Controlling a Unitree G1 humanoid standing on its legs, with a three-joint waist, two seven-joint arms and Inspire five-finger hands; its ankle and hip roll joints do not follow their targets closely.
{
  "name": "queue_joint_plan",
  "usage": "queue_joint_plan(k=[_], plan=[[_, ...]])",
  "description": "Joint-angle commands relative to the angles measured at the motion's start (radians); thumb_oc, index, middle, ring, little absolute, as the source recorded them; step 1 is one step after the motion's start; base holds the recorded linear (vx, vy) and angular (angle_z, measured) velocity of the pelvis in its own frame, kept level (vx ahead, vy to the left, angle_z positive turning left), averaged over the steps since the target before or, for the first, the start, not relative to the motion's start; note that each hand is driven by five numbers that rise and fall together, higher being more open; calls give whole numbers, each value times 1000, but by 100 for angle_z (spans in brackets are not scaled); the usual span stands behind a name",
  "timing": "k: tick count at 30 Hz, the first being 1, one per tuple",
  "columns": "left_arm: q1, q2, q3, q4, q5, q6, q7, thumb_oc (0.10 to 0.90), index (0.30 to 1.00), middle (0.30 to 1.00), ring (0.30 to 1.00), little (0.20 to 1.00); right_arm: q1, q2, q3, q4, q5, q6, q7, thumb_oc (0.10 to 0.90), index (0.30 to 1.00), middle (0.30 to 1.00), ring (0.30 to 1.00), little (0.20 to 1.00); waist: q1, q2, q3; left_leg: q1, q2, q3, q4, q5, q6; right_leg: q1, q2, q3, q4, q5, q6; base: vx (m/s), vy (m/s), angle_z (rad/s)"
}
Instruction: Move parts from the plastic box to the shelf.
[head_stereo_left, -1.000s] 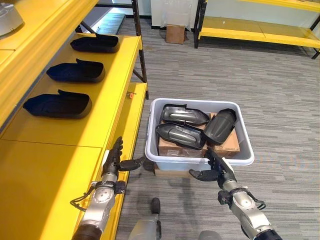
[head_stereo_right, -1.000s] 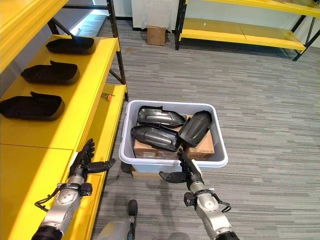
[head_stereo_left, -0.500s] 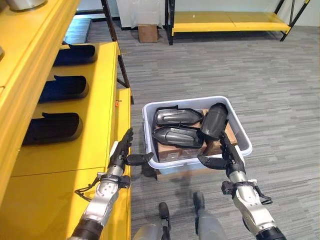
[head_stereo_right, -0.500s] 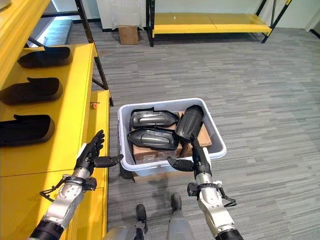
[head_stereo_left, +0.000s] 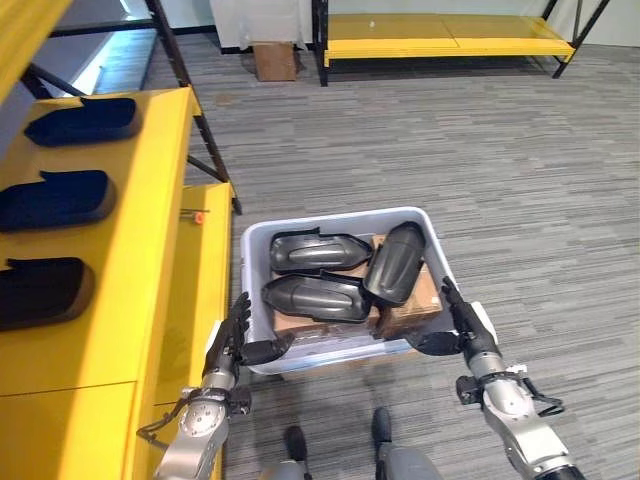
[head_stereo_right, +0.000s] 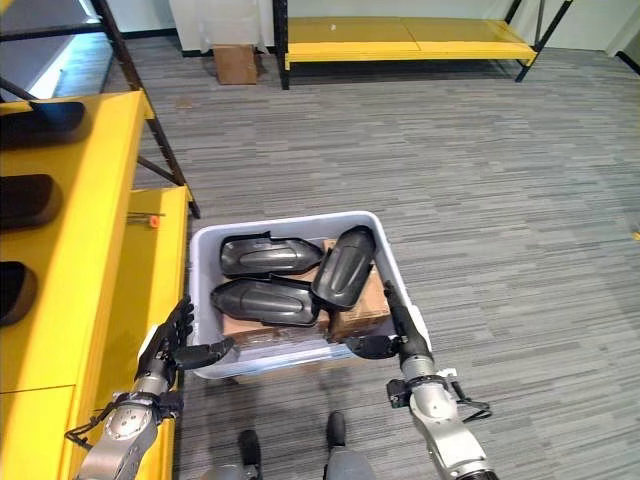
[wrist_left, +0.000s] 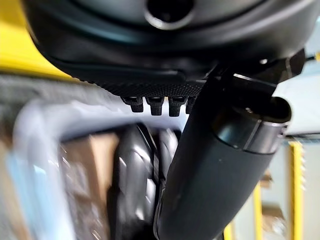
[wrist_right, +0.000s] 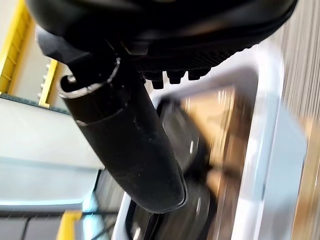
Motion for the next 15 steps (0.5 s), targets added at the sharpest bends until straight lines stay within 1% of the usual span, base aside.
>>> queue_joint_plan(k=[1, 2, 3, 4, 5, 6, 7, 8, 9, 10, 11, 12, 13, 14, 15], plan=[[-93, 25, 28, -72, -48, -107, 30, 900, 1000, 1000, 1000, 1000, -99, -76, -70, -130, -43, -141, -21, 900, 1000, 1000, 1000, 1000, 5, 21, -36, 27, 107, -11, 147, -143, -34, -137, -50, -27, 273, -173, 6, 72, -320, -3], [-100, 22, 28, -67, -49, -106, 31, 900, 1000, 1000, 1000, 1000, -105, -87, -76, -131, -47, -146, -19, 900, 1000, 1000, 1000, 1000, 1, 24, -34, 21, 122, 0, 157, -123, -42, -137, -46, -37, 280, -182, -5, 84, -296, -2], [-110, 17, 25, -56, -50, -103, 24, 900, 1000, 1000, 1000, 1000, -106, -101, -90, -133, -41, -139, -14, 900, 1000, 1000, 1000, 1000, -9, 27, -31, 13, 145, 39, 179, -90, -52, -130, -45, -60, 286, -193, -17, 128, -213, 20], [-116, 12, 21, -47, -49, -102, 16, 900, 1000, 1000, 1000, 1000, -105, -105, -97, -133, -40, -135, -12, 900, 1000, 1000, 1000, 1000, -17, 32, -31, 21, 154, 52, 191, -94, -63, -119, -45, -68, 295, -215, -15, 86, -225, 50], [-131, 5, 14, -36, -48, -95, 5, 900, 1000, 1000, 1000, 1000, -102, -110, -107, -139, -43, -136, -14, 900, 1000, 1000, 1000, 1000, -31, 34, -27, 9, 166, 110, 218, -64, -66, -111, -46, -103, 289, -207, -32, 144, -154, 56], [-136, 2, 8, -27, -48, -92, 2, 900, 1000, 1000, 1000, 1000, -101, -114, -112, -143, -43, -136, -9, 900, 1000, 1000, 1000, 1000, -36, 39, -31, 13, 152, 117, 221, -84, -73, -97, -46, -110, 288, -224, -24, 82, -141, 54], [-138, 1, 6, -24, -48, -91, 3, 900, 1000, 1000, 1000, 1000, -100, -116, -113, -144, -43, -136, -5, 900, 1000, 1000, 1000, 1000, -38, 40, -30, 13, 149, 119, 222, -87, -72, -94, -46, -114, 287, -225, -24, 171, -94, 58], [-147, -2, -8, -20, -49, -83, 18, 900, 1000, 1000, 1000, 1000, -115, -118, -101, -145, -49, -137, -3, 900, 1000, 1000, 1000, 1000, -29, 45, -29, -9, 80, 110, 205, -128, -48, -83, -44, -116, 274, -217, -16, 31, -78, 62], [-149, -1, -9, -19, -48, -82, 21, 900, 1000, 1000, 1000, 1000, -119, -118, -98, -144, -51, -140, -2, 900, 1000, 1000, 1000, 1000, -26, 44, -27, -21, 70, 121, 202, -118, -35, -90, -45, -123, 268, -198, -22, 100, -121, 59], [-148, -4, -15, -24, -37, -71, 25, 900, 1000, 1000, 1000, 1000, -137, -109, -77, -138, -47, -137, -3, 900, 1000, 1000, 1000, 1000, -5, 49, -21, -48, 10, 101, 185, -131, -18, -74, -34, -125, 251, -192, -17, 49, -80, 29], [-147, -3, -16, -24, -35, -70, 25, 900, 1000, 1000, 1000, 1000, -140, -106, -73, -137, -44, -137, -1, 900, 1000, 1000, 1000, 1000, -1, 51, -19, -52, -2, 99, 180, -131, -14, -69, -31, -127, 247, -191, -16, 208, -108, 22], [-130, -5, -12, -34, -24, -72, 22, 900, 1000, 1000, 1000, 1000, -149, -90, -57, -137, -47, -156, -6, 900, 1000, 1000, 1000, 1000, 24, 53, -16, -79, -36, 82, 156, -109, -14, -36, -13, -132, 218, -193, -18, 171, -60, 17], [-122, -5, -10, -38, -24, -74, 21, 900, 1000, 1000, 1000, 1000, -150, -86, -51, -139, -47, -163, -4, 900, 1000, 1000, 1000, 1000, 35, 53, -17, -95, -44, 69, 147, -96, -17, -23, -6, -131, 208, -195, -20, 266, -58, 14], [-98, -4, -3, -49, -26, -85, 17, 900, 1000, 1000, 1000, 1000, -152, -75, -40, -144, -36, -182, 10, 900, 1000, 1000, 1000, 1000, 62, 51, -19, -141, -56, 37, 128, -56, -28, 14, 10, -127, 182, -203, -27, 204, -18, 7], [-88, -4, 3, -52, -27, -90, 13, 900, 1000, 1000, 1000, 1000, -152, -72, -36, -147, -34, -193, 14, 900, 1000, 1000, 1000, 1000, 73, 49, -20, -160, -58, 22, 125, -42, -33, 28, 16, -123, 173, -207, -31, 263, -3, -5]])
